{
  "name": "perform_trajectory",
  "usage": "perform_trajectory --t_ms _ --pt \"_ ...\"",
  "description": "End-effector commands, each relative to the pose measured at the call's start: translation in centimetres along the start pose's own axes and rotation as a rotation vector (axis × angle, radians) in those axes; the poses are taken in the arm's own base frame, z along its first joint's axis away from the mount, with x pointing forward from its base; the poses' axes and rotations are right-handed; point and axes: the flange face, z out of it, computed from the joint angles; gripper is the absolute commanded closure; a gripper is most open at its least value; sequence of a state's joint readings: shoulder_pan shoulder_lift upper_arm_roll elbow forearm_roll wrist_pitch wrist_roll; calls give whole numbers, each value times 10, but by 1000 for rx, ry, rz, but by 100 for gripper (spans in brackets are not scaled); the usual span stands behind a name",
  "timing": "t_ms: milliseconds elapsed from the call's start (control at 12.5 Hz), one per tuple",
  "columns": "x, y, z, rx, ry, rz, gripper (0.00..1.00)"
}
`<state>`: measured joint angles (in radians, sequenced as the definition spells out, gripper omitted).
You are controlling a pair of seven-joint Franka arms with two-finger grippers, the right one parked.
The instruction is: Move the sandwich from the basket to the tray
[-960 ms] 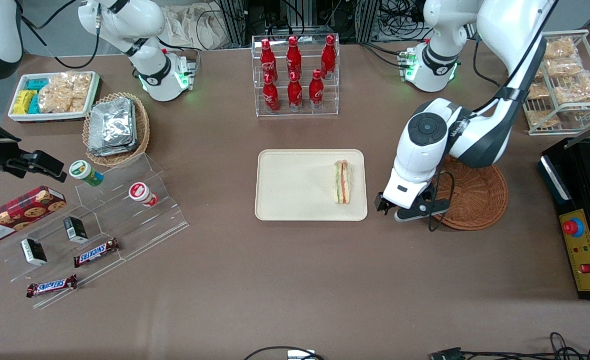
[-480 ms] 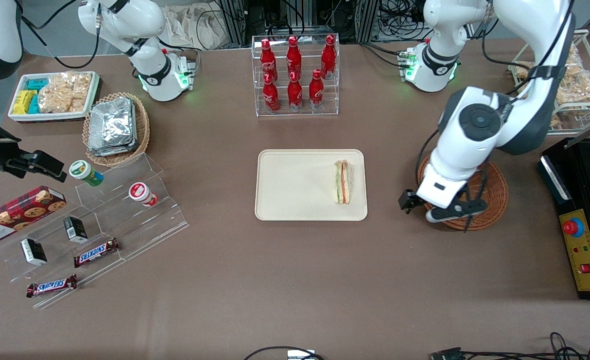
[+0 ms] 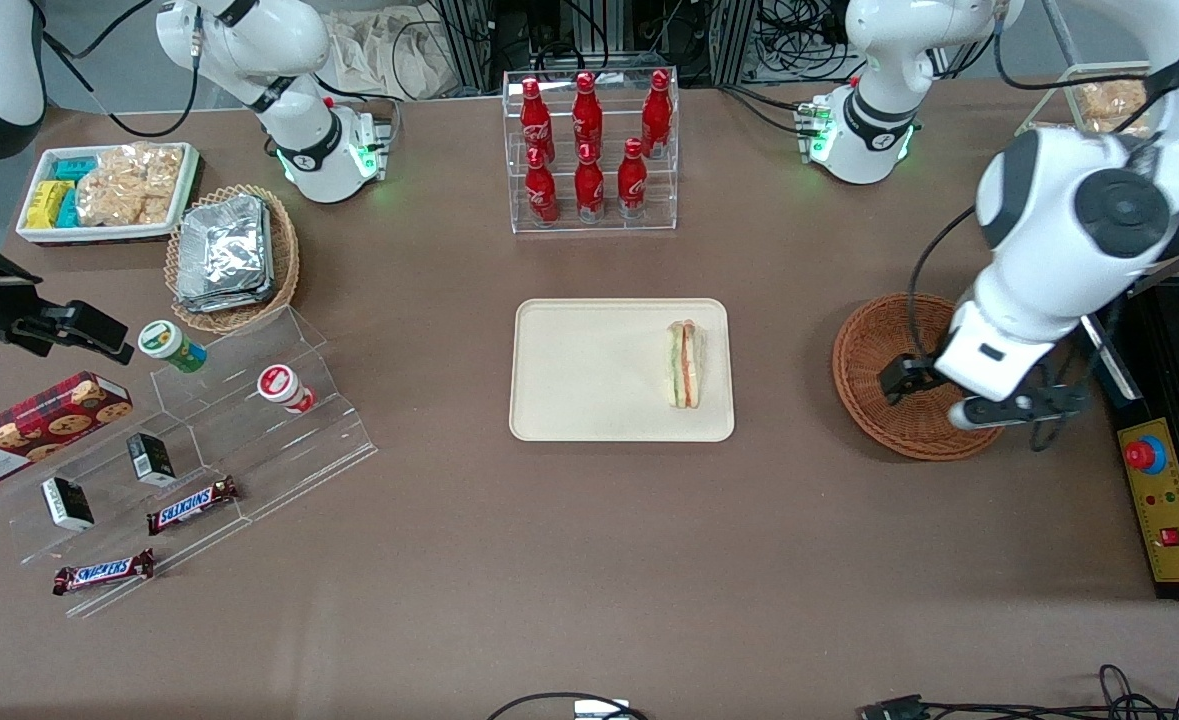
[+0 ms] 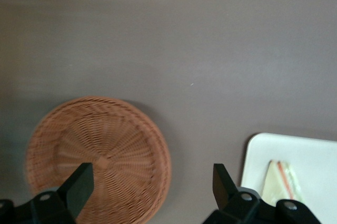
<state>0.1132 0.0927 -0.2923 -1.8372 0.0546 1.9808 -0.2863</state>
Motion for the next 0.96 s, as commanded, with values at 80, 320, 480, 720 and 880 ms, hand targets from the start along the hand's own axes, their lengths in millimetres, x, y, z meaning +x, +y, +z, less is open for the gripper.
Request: perform_trajectory --t_ms 80,320,480,720,880 --pt "0 -37 -52 -16 -41 45 0" --pt "-7 -58 -86 -24 -45 111 0" --pt "-10 -66 -111 -26 -47 142 0" --pt "-13 -73 -129 -25 -60 134 0" --pt "-14 -73 -130 -24 -64 133 0"
